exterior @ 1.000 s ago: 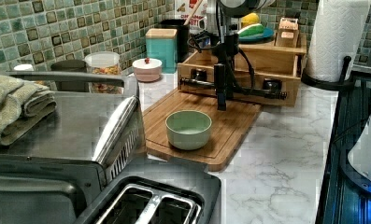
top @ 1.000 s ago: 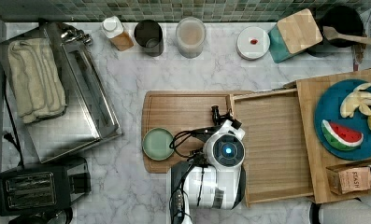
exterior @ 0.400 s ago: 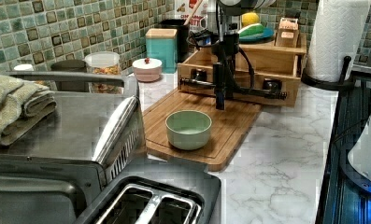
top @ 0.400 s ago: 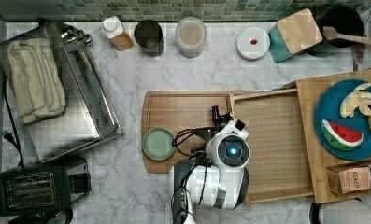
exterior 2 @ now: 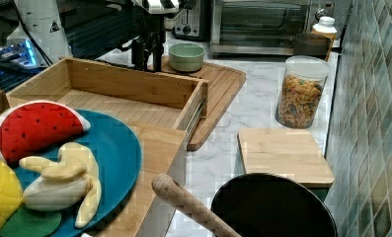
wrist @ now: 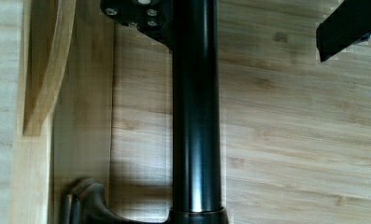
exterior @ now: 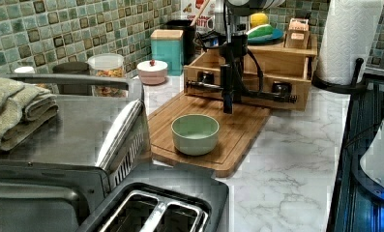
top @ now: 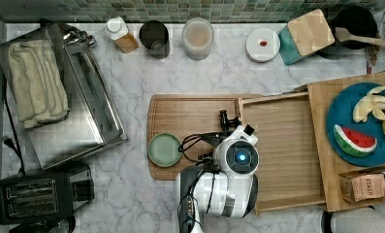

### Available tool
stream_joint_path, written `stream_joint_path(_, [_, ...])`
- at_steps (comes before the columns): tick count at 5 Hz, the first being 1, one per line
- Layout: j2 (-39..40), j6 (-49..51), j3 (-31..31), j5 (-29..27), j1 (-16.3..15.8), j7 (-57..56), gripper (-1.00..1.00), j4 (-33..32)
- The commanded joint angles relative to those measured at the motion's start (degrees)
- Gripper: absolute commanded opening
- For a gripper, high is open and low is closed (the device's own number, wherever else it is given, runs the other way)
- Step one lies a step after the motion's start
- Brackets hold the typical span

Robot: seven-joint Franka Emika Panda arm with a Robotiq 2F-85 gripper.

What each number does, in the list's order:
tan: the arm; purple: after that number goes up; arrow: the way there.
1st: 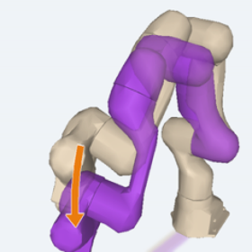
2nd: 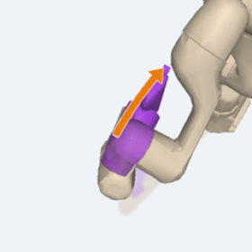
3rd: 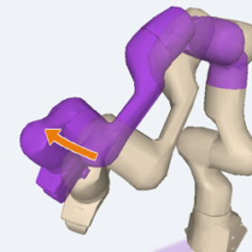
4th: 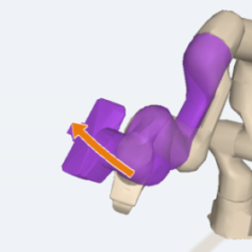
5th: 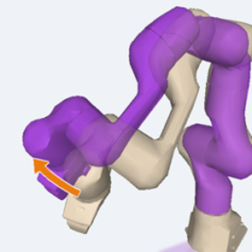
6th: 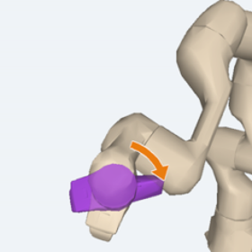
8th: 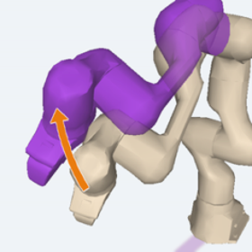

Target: Open the drawer.

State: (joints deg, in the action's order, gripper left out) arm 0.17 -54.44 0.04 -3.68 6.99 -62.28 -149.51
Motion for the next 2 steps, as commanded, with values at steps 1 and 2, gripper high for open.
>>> stream_joint_path(1, [-1.14, 1.96, -5.72, -2.29, -5.30, -1.19, 1.00, -0.07])
stream_joint_path(2, [-1.13, 1.96, -5.77, -2.29, -5.25, -1.19, 1.00, -0.06])
